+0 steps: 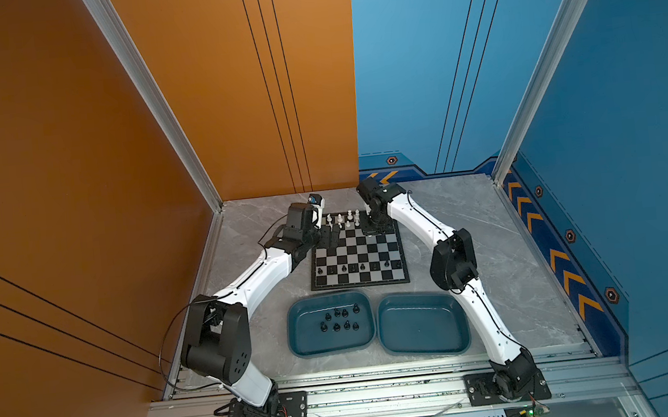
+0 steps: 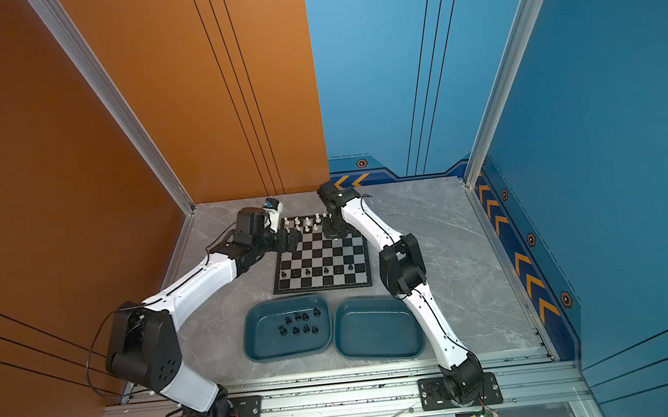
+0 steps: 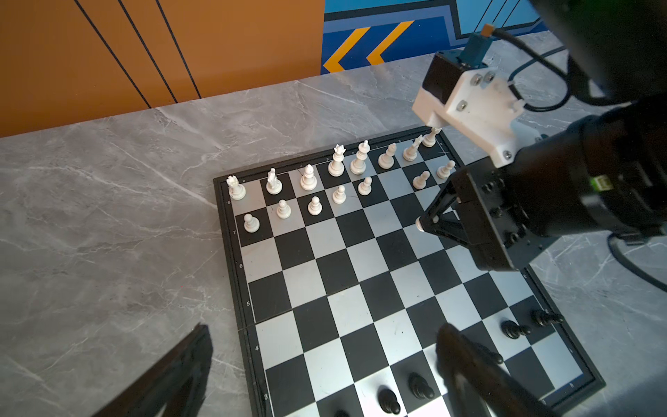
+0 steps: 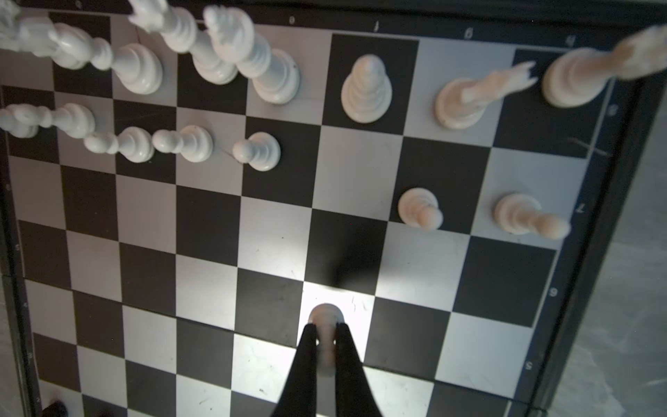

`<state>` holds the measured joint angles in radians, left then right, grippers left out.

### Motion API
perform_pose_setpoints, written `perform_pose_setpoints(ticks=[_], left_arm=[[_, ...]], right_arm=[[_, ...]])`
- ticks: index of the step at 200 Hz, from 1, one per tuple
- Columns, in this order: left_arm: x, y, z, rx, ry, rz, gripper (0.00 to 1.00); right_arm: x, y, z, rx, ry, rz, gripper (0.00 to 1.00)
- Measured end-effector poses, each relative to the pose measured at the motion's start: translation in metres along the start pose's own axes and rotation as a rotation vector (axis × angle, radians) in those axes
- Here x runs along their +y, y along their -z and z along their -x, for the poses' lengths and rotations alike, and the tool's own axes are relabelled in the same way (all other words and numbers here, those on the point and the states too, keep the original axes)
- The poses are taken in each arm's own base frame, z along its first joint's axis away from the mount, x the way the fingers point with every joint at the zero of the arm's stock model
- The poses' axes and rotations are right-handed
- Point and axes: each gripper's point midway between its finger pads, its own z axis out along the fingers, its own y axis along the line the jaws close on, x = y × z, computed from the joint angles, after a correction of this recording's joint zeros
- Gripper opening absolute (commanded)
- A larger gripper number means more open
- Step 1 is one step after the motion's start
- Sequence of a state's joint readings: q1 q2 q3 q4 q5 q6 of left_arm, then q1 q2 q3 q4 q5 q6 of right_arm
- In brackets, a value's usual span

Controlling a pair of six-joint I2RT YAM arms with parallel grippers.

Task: Set up the chess pieces on the board
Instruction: 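Lift the white pawn and carry it with the right gripper to the board, then lower the white pawn onto the pawn row and open the right gripper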

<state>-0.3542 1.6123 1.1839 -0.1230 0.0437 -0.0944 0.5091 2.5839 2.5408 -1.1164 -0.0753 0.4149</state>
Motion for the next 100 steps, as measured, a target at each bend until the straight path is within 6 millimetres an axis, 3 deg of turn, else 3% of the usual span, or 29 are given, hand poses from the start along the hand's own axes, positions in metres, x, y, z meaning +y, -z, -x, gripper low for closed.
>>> perform_pose_setpoints(ticks=[100], left_arm=[[0.001, 0.001, 0.001, 0.005, 0.005, -0.010, 0.98]], right_arm=[[-0.009, -0.005, 0.015, -0.034, -0.008, -0.001, 0.11]])
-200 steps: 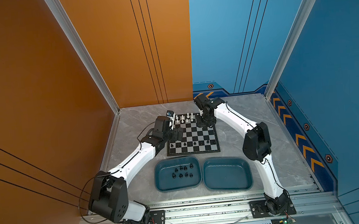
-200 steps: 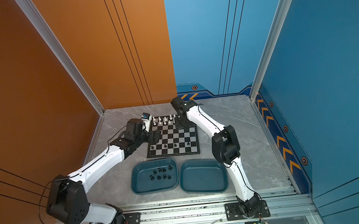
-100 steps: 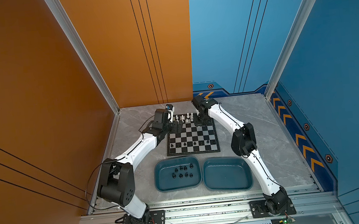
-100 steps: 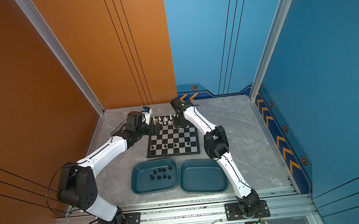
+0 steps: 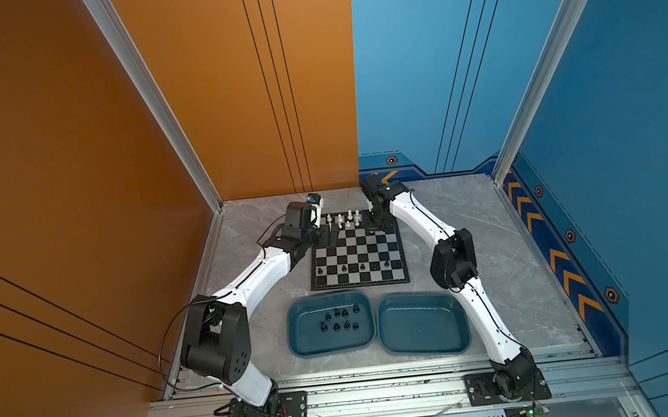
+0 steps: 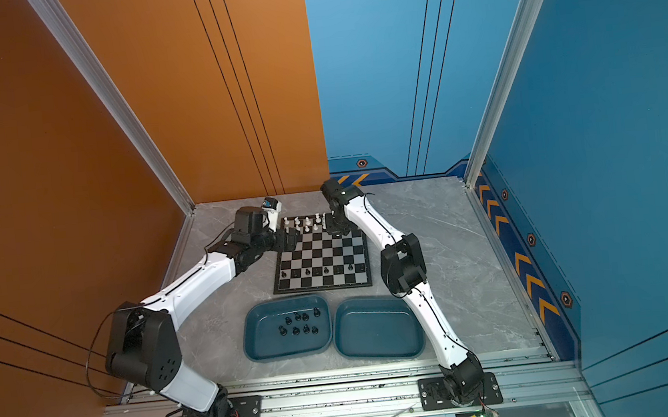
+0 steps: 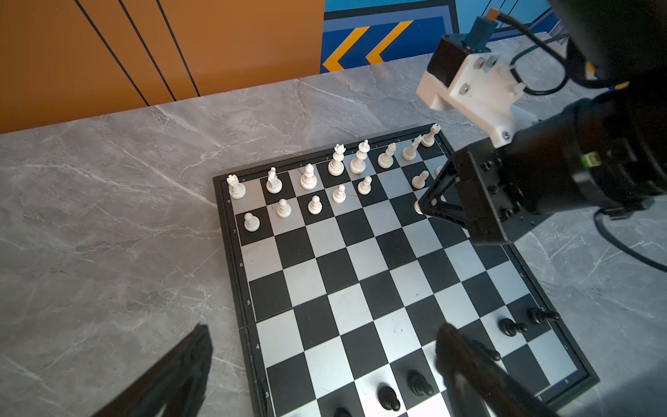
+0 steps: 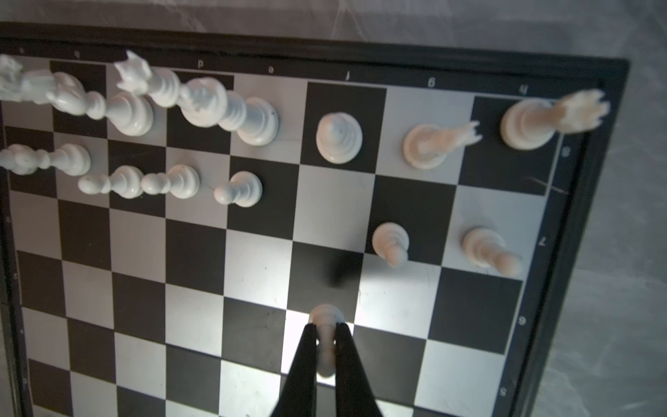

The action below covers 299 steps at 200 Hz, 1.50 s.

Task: Set up the chess pieces on the board
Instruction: 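Lower the white pawn onto the pawn row and open the right gripper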

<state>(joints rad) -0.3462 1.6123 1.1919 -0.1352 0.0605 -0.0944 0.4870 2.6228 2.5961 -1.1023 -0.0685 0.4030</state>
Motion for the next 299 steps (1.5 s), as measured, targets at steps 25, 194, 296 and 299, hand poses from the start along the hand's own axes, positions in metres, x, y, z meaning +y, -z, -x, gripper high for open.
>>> perform_pose_setpoints(ticks=[25, 194, 296, 299], left_arm=[[0.001, 0.001, 0.000, 0.009, 0.003, 0.000, 0.98], [0.016, 0.006, 0.004, 0.028, 0.029, 0.010, 0.98], [0.015, 0.006, 0.003, 0.030, 0.031, 0.001, 0.98], [0.015, 0.006, 0.003, 0.030, 0.031, 0.000, 0.98]], right_arm=[[0.000, -0.008, 0.001, -0.004, 0.000, 0.002, 0.11], [0.006, -0.021, 0.025, -0.103, 0.004, 0.006, 0.14], [0.003, -0.025, 0.030, -0.118, 0.000, -0.001, 0.23], [0.003, -0.025, 0.030, -0.119, -0.001, -0.001, 0.23]])
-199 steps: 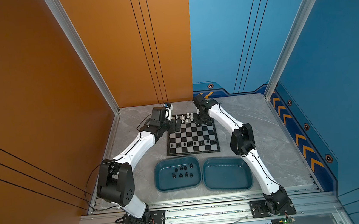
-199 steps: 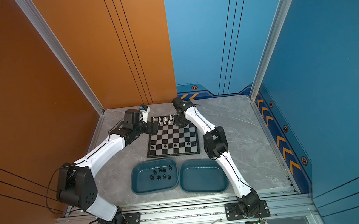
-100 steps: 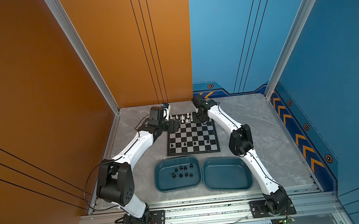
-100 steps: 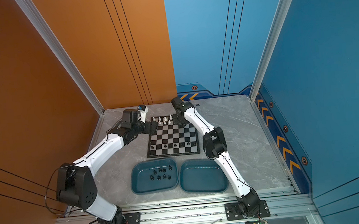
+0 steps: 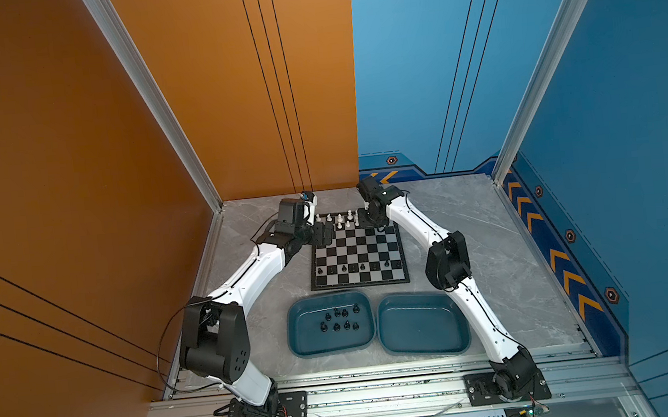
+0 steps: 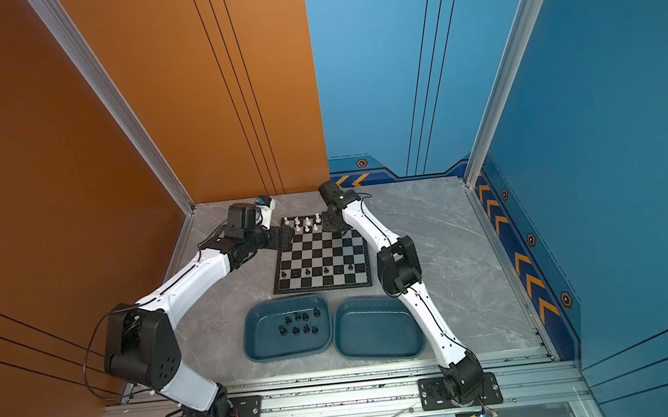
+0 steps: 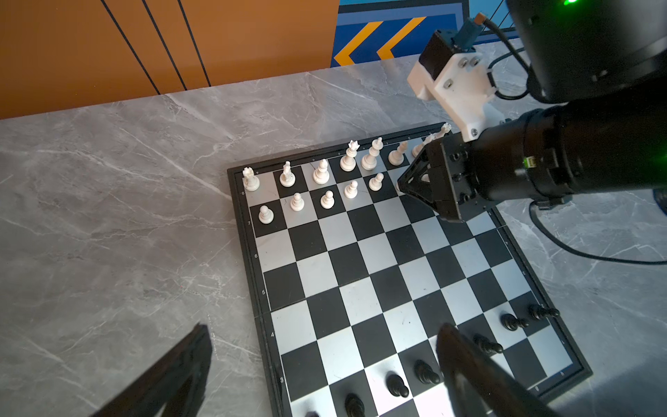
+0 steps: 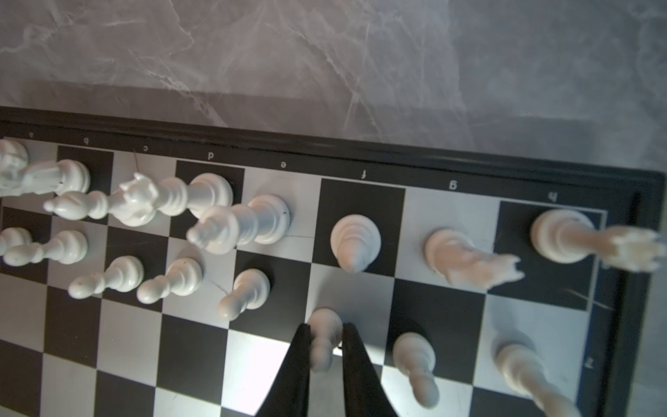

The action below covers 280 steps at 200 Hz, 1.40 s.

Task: Set up the chess pieces on the board
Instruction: 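Lower the white pawn onto the pawn row and open the right gripper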

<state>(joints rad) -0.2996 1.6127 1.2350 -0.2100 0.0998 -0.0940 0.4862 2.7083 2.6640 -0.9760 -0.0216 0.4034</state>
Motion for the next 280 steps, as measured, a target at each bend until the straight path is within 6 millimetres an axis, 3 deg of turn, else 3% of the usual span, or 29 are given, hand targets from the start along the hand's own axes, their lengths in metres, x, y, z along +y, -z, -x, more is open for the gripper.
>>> perform_pose_setpoints(ticks=[78, 145, 263, 280], left_arm=[[-0.0014, -0.0008, -0.0006, 0.002, 0.001, -0.009, 0.99], [-0.0013, -0.0007, 0.0003, -0.001, 0.000, -0.009, 0.99], [0.0016, -0.0003, 0.0013, -0.005, 0.004, -0.005, 0.99], [0.0013, -0.0003, 0.0050, -0.020, 0.002, -0.007, 0.99]], right_arm=[[-0.0013, 0.0000, 0.0006, -0.001, -0.002, -0.001, 0.25], [-0.0009, 0.0000, 0.0016, -0.005, -0.002, 0.001, 0.35], [0.0014, 0.0003, 0.0072, -0.027, -0.002, 0.010, 0.37], [0.0018, 0.0003, 0.0083, -0.032, 0.002, 0.012, 0.41]])
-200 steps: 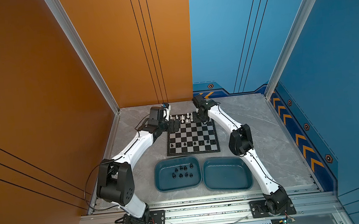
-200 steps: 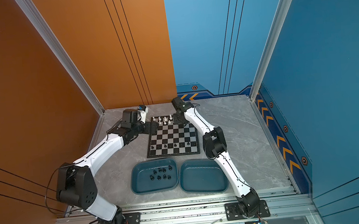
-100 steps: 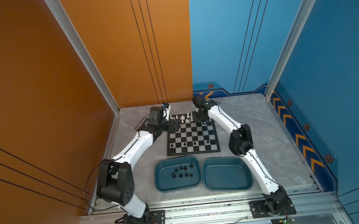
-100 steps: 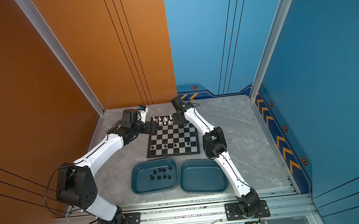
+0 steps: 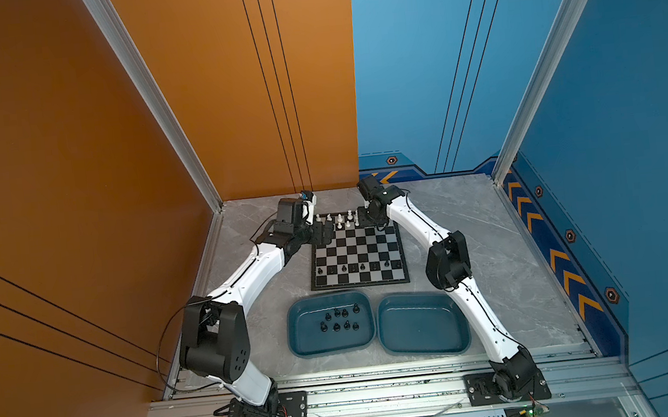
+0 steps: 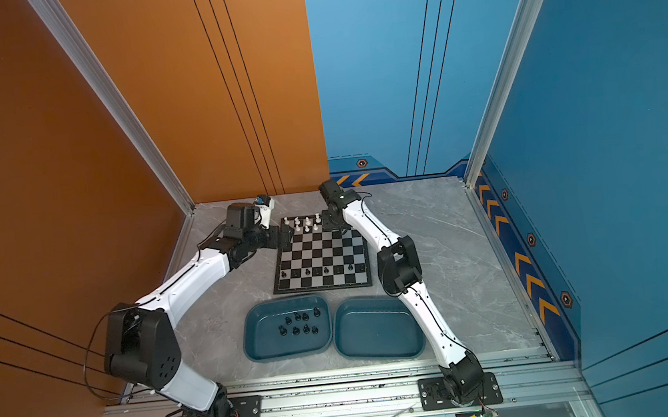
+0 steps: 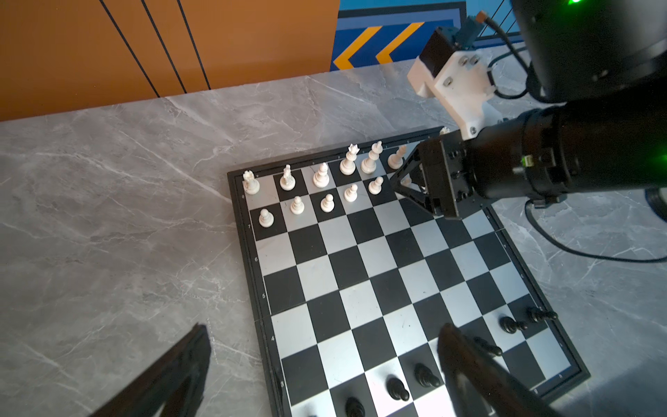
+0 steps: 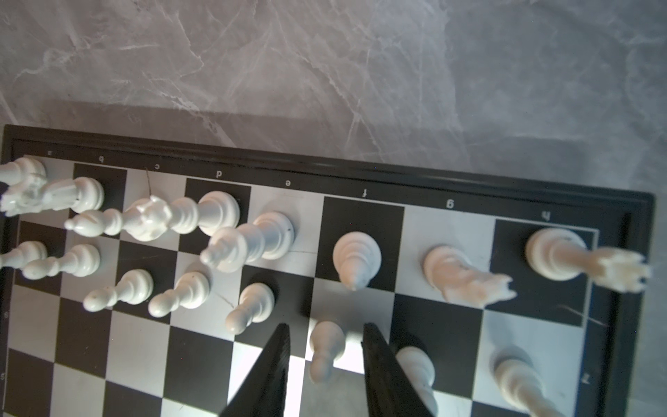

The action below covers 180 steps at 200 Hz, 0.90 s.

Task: Set up the chess pieces on the board
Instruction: 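Lower the white pawn onto the pawn row and open the right gripper, then raise the right gripper off the board while the left gripper lowers toward black pieces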

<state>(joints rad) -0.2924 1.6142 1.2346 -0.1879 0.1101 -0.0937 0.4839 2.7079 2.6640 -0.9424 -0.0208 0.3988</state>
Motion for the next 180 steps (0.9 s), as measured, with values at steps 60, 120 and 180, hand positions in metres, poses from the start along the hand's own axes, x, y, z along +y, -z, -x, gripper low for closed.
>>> perform_pose_setpoints(ticks=[60, 120, 180], left_arm=[[-0.002, 0.011, 0.011, -0.047, -0.009, -0.004, 0.99], [-0.006, 0.053, 0.006, -0.127, -0.014, -0.003, 0.99], [-0.027, 0.125, -0.062, -0.112, -0.020, 0.050, 0.99]], right_arm=[[0.000, 0.022, 0.017, -0.059, 0.022, -0.020, 0.48], [0.025, 0.111, 0.057, -0.228, 0.084, 0.019, 0.52], [0.041, 0.222, 0.010, -0.257, 0.183, 0.024, 0.62]])
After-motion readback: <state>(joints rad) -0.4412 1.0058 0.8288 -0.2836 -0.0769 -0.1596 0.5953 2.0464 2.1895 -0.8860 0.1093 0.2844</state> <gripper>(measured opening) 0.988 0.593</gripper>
